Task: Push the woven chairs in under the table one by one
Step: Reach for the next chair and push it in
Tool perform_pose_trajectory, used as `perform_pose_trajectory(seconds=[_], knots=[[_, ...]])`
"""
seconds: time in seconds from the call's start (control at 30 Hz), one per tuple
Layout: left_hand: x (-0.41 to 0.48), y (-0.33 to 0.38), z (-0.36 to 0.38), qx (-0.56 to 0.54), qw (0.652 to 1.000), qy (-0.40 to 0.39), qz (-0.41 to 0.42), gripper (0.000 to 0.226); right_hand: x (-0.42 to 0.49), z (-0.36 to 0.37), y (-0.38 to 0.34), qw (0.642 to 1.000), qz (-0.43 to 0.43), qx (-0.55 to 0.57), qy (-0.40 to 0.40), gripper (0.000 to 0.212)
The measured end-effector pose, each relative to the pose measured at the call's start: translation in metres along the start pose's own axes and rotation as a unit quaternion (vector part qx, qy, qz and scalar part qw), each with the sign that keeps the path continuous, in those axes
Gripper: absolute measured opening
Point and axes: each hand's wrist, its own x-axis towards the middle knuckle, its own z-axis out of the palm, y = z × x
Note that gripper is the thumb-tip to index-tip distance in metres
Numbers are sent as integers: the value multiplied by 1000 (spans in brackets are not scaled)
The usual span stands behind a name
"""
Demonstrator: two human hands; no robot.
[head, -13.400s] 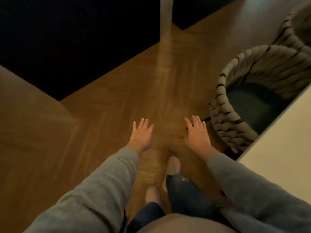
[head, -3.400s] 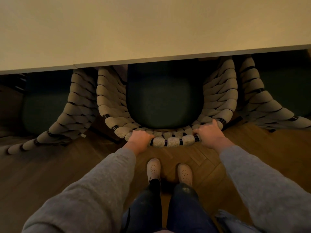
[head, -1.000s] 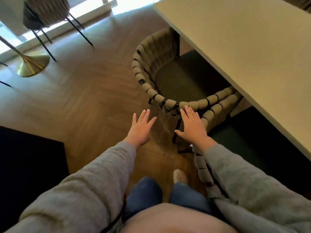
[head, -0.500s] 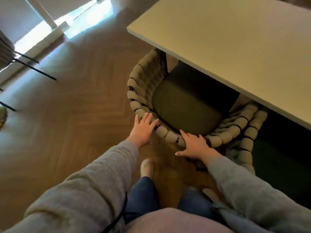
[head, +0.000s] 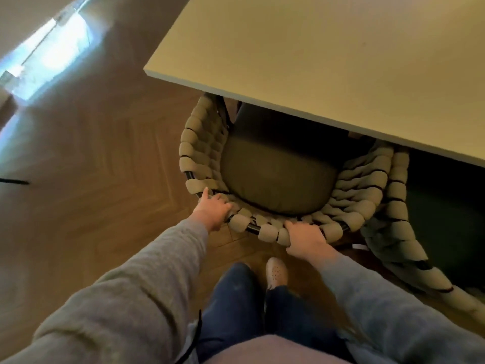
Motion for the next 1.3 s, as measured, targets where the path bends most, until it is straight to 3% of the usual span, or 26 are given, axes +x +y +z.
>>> perform_pose_trajectory(seconds=[0.17, 0.33, 0.6, 1.0, 1.3], knots=[[20, -22, 6, 26, 997, 17, 71, 61, 0, 7, -6, 999, 45, -5, 21, 64], [39, -39, 11, 47, 990, 50, 125, 49, 2, 5, -12, 996, 81, -8, 33, 58], [32, -42, 23, 26, 987, 94, 128, 24, -6, 6, -26, 994, 105, 12, 42, 44], [-28, -28, 79, 29, 991, 66, 110, 30, -40, 51, -57, 998, 47, -11, 33, 39], [-31, -46, 88, -6, 993, 61, 102, 33, -33, 38, -68, 999, 8, -41, 33, 34]])
